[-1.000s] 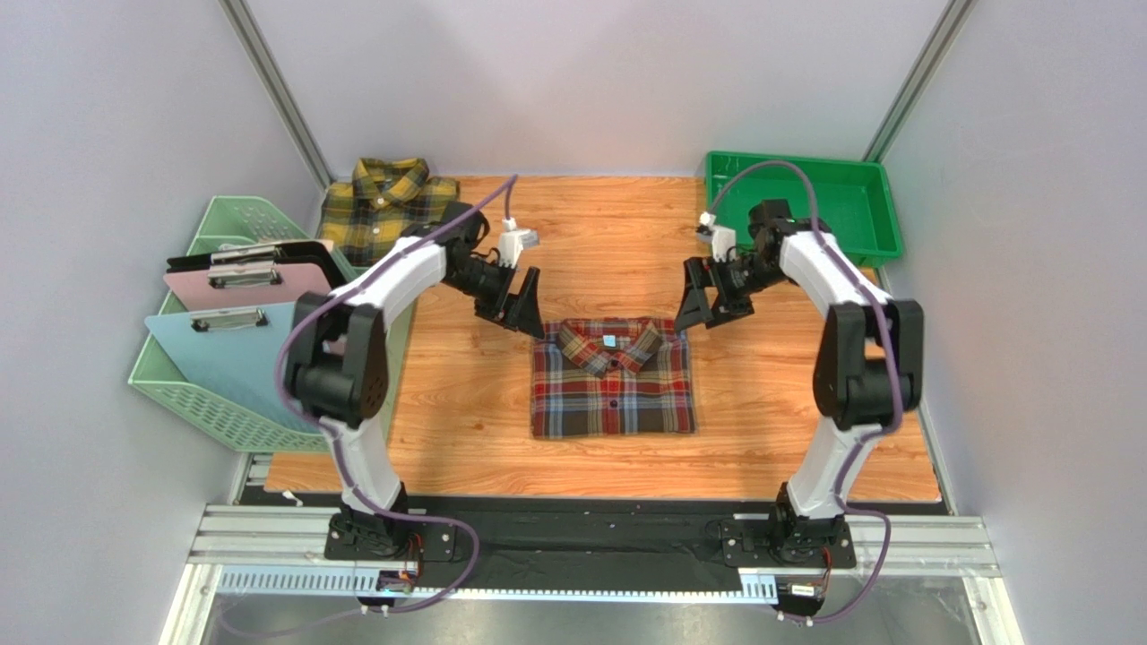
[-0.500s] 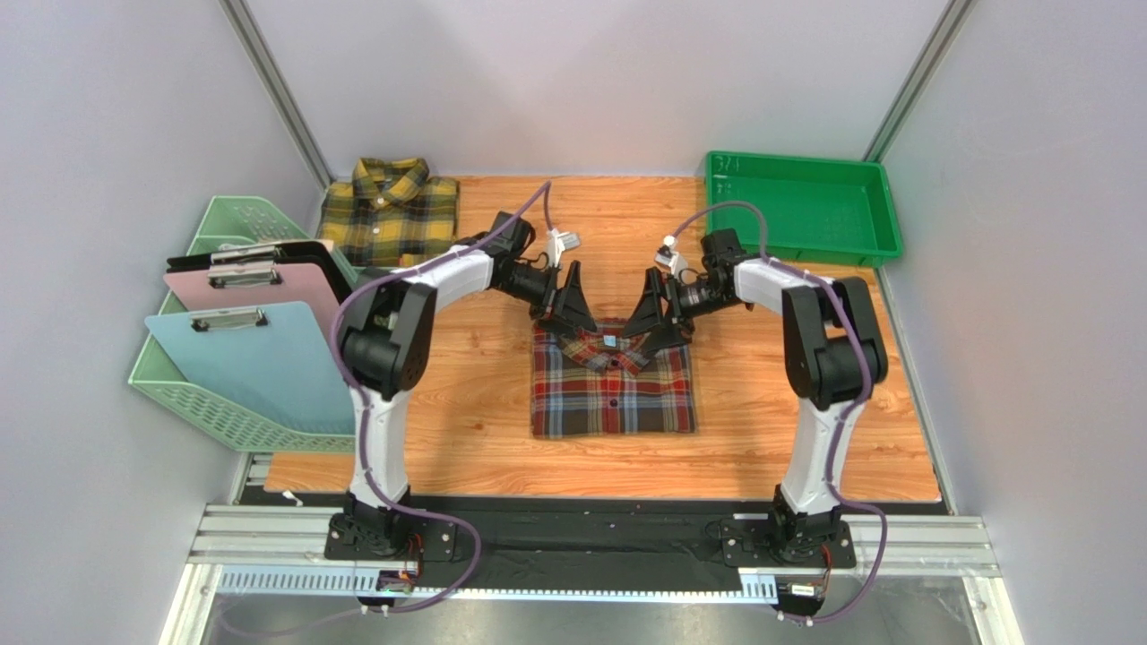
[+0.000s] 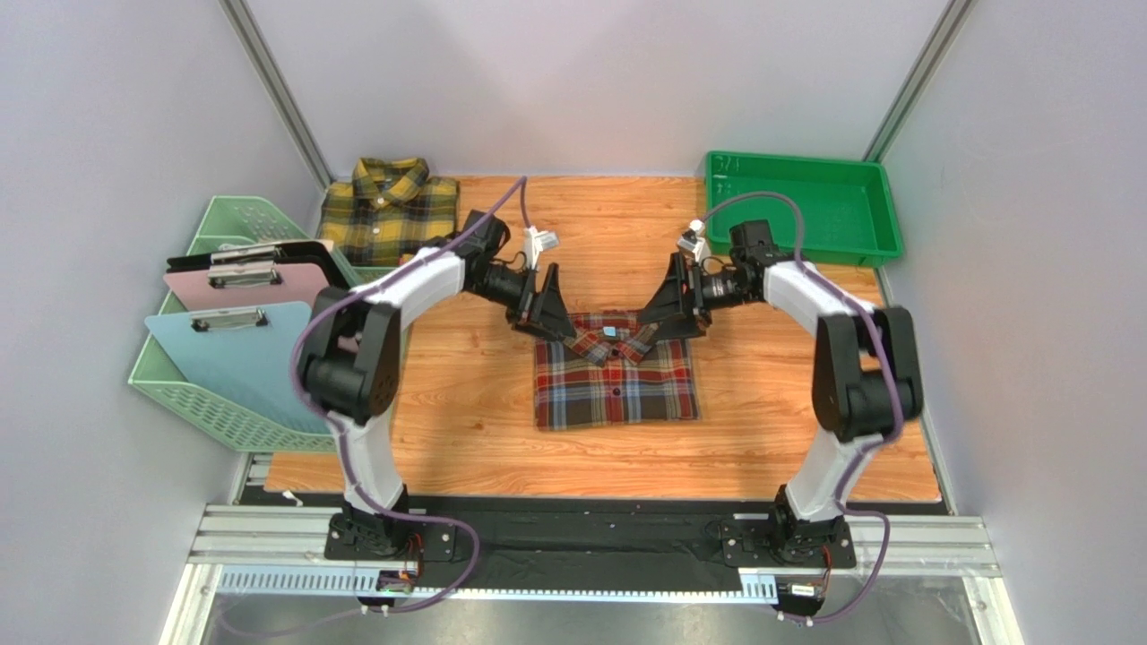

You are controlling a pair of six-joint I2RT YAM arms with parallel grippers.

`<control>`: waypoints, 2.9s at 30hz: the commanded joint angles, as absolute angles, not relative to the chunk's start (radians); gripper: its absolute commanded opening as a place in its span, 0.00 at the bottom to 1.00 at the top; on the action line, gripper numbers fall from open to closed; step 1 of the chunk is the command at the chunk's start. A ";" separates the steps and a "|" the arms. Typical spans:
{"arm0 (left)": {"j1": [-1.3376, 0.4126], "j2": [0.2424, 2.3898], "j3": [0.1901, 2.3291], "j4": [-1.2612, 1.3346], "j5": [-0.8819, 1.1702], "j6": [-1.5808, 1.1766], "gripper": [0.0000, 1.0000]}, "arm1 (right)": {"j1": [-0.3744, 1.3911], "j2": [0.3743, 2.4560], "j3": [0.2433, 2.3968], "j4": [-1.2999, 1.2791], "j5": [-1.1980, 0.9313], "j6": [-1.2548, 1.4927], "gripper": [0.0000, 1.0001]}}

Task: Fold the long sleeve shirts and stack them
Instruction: Fold the shirt, then neatly place the folded shirt to the corner

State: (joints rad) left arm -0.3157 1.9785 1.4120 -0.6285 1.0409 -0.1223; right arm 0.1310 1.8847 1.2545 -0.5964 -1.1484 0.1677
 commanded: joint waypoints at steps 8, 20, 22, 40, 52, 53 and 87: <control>-0.514 2.017 1.130 -0.508 1.034 -0.167 0.90 | 0.235 1.885 0.937 -0.584 -1.154 0.032 0.93; -0.393 1.985 1.582 -0.753 0.819 0.052 0.92 | 0.058 1.989 1.285 -0.730 -1.106 0.051 0.82; -0.388 1.840 1.540 -0.720 0.761 0.037 0.97 | 0.069 1.919 1.298 -0.761 -1.108 0.032 0.81; -0.224 1.690 1.483 -0.756 0.528 -0.152 0.99 | 0.558 1.767 1.359 -0.502 -0.393 -0.074 0.47; -0.178 1.787 1.474 -0.778 0.515 -0.216 0.99 | 0.709 1.985 1.425 -0.388 -0.308 -0.123 0.47; -0.170 1.792 1.471 -0.776 0.511 -0.216 0.99 | 0.710 1.996 1.431 -0.384 -0.307 -0.123 0.47; -0.307 2.126 1.290 -0.057 0.867 -0.928 0.97 | 0.643 1.827 1.378 -0.393 -0.548 -0.098 0.00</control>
State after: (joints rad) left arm -0.2825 2.0911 1.3052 -0.1646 0.8383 -0.8124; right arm 0.6388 1.8908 1.3731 -0.4126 -0.4820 -0.1165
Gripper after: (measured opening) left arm 0.991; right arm 0.005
